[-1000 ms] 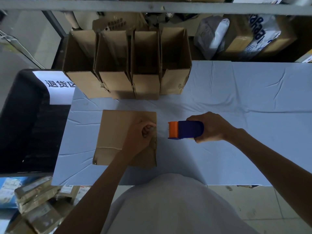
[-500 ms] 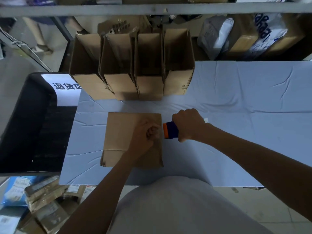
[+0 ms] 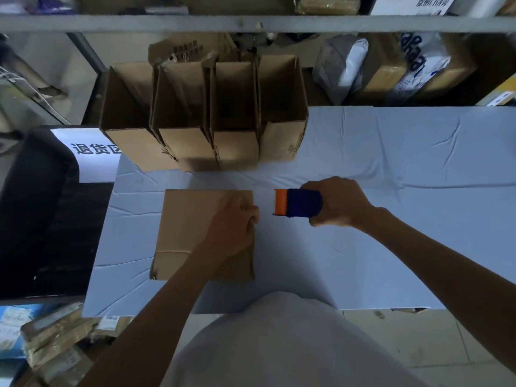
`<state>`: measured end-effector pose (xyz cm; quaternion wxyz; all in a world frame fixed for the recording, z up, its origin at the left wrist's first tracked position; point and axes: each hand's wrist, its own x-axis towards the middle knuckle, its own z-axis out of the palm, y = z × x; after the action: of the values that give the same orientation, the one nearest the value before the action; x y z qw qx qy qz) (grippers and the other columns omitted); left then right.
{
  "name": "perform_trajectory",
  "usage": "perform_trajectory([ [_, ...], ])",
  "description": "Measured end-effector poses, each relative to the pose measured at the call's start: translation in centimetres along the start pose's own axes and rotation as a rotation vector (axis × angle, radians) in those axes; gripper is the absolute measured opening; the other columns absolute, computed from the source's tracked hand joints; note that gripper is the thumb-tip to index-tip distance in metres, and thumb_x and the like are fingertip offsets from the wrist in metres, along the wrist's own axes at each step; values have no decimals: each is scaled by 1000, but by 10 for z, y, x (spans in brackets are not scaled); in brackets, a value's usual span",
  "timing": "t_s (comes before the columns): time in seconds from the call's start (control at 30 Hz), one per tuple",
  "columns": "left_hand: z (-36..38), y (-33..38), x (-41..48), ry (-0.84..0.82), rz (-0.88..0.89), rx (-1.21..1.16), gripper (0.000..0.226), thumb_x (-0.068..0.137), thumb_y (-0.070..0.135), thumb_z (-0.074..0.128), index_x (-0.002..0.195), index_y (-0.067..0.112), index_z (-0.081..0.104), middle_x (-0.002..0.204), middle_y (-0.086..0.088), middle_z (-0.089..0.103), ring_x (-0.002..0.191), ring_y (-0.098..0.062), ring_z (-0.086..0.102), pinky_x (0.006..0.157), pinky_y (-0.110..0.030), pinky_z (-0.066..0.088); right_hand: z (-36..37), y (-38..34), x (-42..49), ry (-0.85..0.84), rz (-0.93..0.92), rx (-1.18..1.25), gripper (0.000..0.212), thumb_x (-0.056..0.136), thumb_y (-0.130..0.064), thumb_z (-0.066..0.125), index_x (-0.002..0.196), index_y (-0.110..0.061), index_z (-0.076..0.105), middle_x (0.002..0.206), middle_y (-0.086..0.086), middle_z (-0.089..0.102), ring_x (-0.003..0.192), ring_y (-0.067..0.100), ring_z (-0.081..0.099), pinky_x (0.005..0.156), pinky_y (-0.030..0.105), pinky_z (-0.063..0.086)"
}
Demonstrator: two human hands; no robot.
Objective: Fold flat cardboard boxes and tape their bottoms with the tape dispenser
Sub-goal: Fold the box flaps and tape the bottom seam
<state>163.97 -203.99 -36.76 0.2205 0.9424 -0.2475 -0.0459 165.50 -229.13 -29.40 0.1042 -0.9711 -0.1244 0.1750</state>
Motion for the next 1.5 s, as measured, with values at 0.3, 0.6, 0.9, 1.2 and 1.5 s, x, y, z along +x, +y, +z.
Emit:
perform_trajectory([
  [0.3, -31, 29, 30, -6, -637, -743, 22, 99, 17, 45, 110, 7, 60, 100, -5, 56, 88, -18, 54, 88, -34, 48, -8, 9, -21, 216, -194, 390, 71, 52, -22, 87, 118, -30, 61, 99, -16, 68, 88, 8, 64, 74, 26, 55],
  [0.6, -61, 47, 25, -105, -695, -1352, 19, 98, 16, 44, 96, 5, 59, 85, -8, 65, 71, -13, 62, 64, -18, 51, -13, 0, -19, 237, -281, 436, 75, 55, -21, 90, 121, -32, 55, 104, -19, 62, 91, 8, 62, 75, 17, 50],
  [0.9, -73, 47, 18, -37, -607, -1370, 35, 85, 3, 58, 57, 21, 71, 60, 0, 62, 59, -13, 58, 62, -25, 48, -14, -3, -17, 206, -327, 461, 77, 57, -24, 90, 122, -36, 49, 107, -19, 61, 96, 11, 63, 75, 21, 54],
  [1.2, -74, 31, 3, 97, -683, -896, 24, 85, 3, 61, 71, 22, 63, 71, 2, 64, 70, -14, 63, 71, -29, 55, -7, -15, -5, 103, -360, 410, 72, 58, -23, 88, 123, -29, 56, 107, -13, 67, 94, 8, 62, 75, 18, 52],
  [1.5, -80, -19, -31, 123, -804, -698, 12, 83, -5, 58, 77, -10, 67, 68, -18, 65, 62, -23, 59, 59, -27, 47, -4, 17, -21, 8, -214, 332, 67, 49, -19, 85, 108, -37, 60, 88, -19, 67, 82, 6, 64, 64, 27, 56],
])
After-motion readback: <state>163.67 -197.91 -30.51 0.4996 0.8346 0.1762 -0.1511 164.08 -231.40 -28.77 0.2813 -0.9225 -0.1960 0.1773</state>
